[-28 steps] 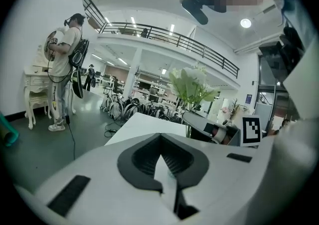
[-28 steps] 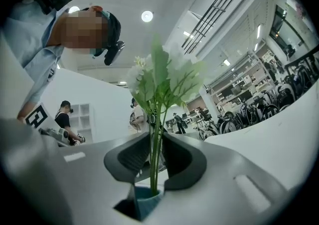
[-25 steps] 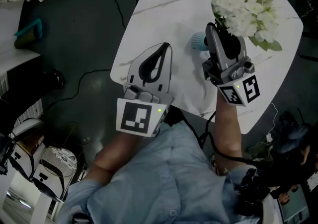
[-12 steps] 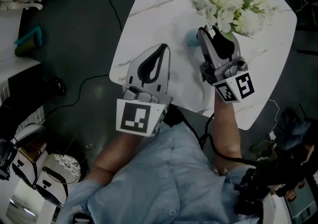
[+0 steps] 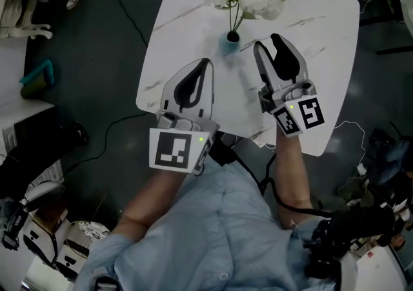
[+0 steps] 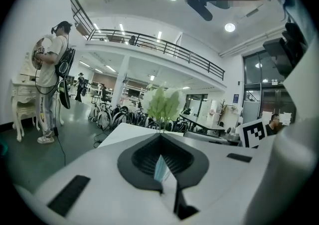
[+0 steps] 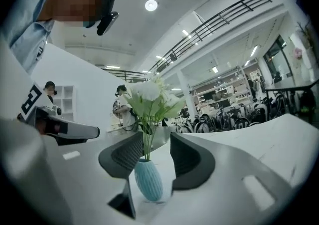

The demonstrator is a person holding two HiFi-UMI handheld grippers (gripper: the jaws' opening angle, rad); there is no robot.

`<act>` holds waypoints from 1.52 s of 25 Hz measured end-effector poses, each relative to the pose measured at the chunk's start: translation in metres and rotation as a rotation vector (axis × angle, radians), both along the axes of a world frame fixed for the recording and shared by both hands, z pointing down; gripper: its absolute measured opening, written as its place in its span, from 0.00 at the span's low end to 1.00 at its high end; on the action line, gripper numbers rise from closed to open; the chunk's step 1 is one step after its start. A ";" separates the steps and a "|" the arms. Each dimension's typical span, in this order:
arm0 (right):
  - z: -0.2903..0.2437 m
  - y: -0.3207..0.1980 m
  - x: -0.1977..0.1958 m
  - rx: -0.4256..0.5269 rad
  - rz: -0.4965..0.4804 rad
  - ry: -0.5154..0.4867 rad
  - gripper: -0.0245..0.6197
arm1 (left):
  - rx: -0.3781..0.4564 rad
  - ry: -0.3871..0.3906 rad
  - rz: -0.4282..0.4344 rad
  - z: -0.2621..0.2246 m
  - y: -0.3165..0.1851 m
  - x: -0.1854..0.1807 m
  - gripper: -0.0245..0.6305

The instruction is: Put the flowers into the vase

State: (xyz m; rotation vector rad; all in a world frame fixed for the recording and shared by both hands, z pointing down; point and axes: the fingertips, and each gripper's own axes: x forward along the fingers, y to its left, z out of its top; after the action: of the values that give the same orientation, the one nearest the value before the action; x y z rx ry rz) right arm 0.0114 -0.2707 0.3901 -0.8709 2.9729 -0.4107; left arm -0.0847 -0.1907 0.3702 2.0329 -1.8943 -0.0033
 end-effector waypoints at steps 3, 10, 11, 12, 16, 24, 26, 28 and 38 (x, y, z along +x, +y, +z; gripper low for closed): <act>-0.021 0.005 0.011 -0.005 0.055 0.026 0.29 | 0.034 -0.013 0.027 -0.016 -0.002 0.012 0.04; -0.078 0.039 0.030 -0.014 0.168 0.048 0.10 | 0.167 -0.066 0.111 -0.076 -0.004 0.046 0.04; -0.085 0.044 0.034 -0.010 0.187 0.055 0.09 | 0.177 -0.074 0.119 -0.083 -0.002 0.051 0.04; -0.092 0.049 0.038 -0.001 0.207 0.062 0.07 | 0.184 -0.082 0.128 -0.089 0.001 0.056 0.04; -0.114 0.068 0.053 0.062 0.258 0.103 0.05 | 0.208 -0.109 0.157 -0.103 0.010 0.074 0.04; -0.135 0.090 0.074 0.116 0.307 0.113 0.04 | 0.239 -0.124 0.200 -0.119 0.026 0.100 0.04; -0.136 0.094 0.079 0.124 0.312 0.115 0.04 | 0.245 -0.127 0.206 -0.120 0.028 0.105 0.04; -0.136 0.096 0.083 0.129 0.317 0.118 0.04 | 0.251 -0.131 0.212 -0.122 0.030 0.109 0.04; -0.139 0.100 0.085 0.136 0.313 0.116 0.04 | 0.261 -0.136 0.215 -0.127 0.033 0.113 0.04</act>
State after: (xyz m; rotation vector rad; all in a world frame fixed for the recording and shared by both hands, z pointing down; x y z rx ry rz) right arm 0.0965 -0.1704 0.2510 -1.3543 2.8467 -0.1498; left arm 0.0284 -0.1579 0.2434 2.4624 -1.8227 -0.0618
